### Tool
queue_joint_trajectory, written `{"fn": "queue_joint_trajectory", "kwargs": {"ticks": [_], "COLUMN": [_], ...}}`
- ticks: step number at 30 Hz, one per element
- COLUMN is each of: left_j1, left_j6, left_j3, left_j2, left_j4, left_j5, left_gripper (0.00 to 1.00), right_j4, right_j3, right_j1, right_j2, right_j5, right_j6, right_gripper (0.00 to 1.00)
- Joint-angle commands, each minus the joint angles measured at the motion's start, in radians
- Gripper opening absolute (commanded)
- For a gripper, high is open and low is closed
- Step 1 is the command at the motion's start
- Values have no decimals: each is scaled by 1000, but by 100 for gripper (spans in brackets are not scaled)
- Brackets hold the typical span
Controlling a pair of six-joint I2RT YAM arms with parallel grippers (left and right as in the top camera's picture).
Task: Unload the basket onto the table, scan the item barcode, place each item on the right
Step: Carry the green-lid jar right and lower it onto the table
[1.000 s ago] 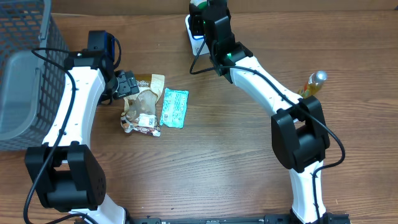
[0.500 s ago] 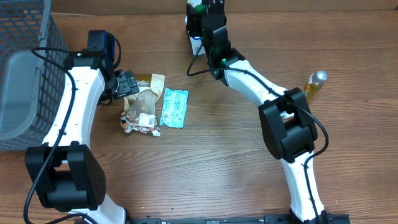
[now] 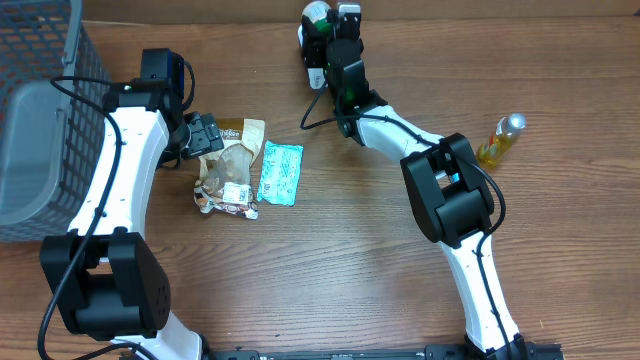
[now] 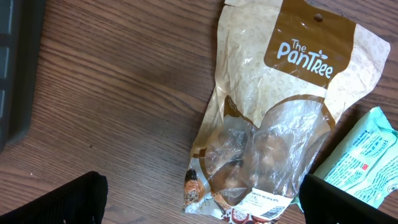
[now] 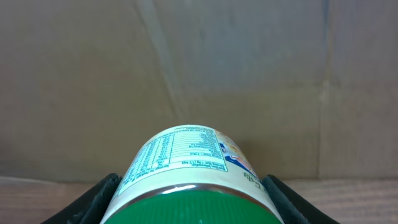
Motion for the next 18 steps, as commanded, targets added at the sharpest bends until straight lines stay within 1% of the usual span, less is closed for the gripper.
{"fn": "queue_joint_trajectory", "kwargs": {"ticks": [1,11,18], "left_j1": [4,4,4], "left_j6": [-7,-7,-7], "left_j3": [-5,-5,-5], "left_j2": [9,9,9], "left_j4": [-1,-1,-1], "left_j5": [-10,-10,-10], "left_gripper": [100,99,100], "right_j4": [21,23,68], "right_j3": [14,14,14], "right_j1": [-19,-20,-23], "right_j2": [15,42,42], "right_j5": [2,-43,-43], "right_j6": [-3,3,4], "right_gripper": [22,22,22]}}
